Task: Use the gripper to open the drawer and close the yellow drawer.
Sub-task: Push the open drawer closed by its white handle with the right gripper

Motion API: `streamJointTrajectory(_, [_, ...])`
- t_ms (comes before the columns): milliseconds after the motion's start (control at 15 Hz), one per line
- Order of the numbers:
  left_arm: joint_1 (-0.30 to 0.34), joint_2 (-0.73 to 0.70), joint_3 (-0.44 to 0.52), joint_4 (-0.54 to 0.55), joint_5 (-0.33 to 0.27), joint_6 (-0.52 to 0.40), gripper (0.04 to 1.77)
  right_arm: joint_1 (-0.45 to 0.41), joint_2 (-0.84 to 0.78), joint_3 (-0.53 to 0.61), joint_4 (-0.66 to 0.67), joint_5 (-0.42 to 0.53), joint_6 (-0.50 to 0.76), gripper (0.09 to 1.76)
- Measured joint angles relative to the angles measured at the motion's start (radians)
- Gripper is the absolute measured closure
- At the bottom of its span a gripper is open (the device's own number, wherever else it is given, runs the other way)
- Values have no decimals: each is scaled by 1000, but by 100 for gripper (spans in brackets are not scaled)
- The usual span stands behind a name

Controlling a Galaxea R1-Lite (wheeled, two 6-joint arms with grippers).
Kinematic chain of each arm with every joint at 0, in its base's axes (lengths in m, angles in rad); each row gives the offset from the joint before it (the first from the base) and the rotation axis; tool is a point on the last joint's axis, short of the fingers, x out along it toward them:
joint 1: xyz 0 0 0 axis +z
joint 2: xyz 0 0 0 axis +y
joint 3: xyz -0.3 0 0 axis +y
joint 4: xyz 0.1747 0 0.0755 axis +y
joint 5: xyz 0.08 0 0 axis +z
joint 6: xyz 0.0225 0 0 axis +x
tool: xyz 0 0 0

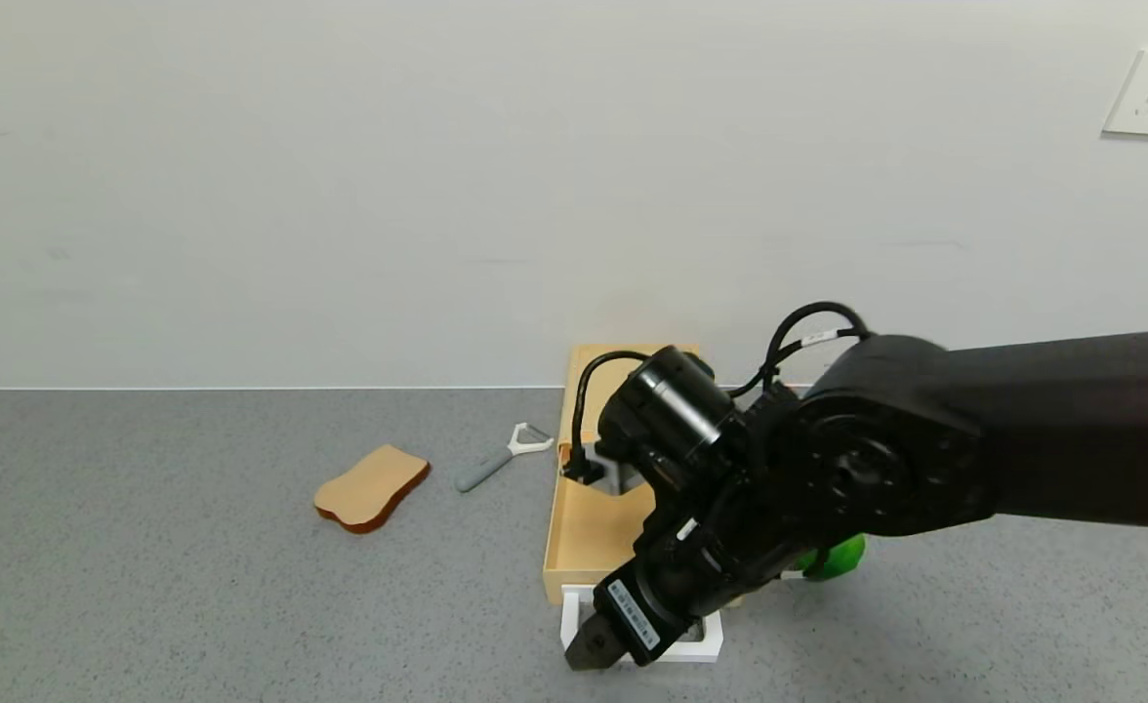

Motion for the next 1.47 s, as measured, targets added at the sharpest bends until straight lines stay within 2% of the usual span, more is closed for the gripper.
streamJointTrajectory(200, [0, 0, 0, 0, 0, 0, 9, -64, -122, 19, -4, -3, -4, 14])
streamJointTrajectory(467, [0, 0, 0, 0, 0, 0, 9, -214, -261, 54, -24, -4, -2, 14])
streamJointTrajectory(800, [0, 0, 0, 0, 0, 0, 9, -382, -381, 202, -187, 5, -1, 14])
streamJointTrajectory(1133, [0, 0, 0, 0, 0, 0, 9, -447, -431, 261, -214, -7, -3, 14])
streamJointTrajectory(1467, [0, 0, 0, 0, 0, 0, 9, -457, -440, 264, -215, -10, -3, 14])
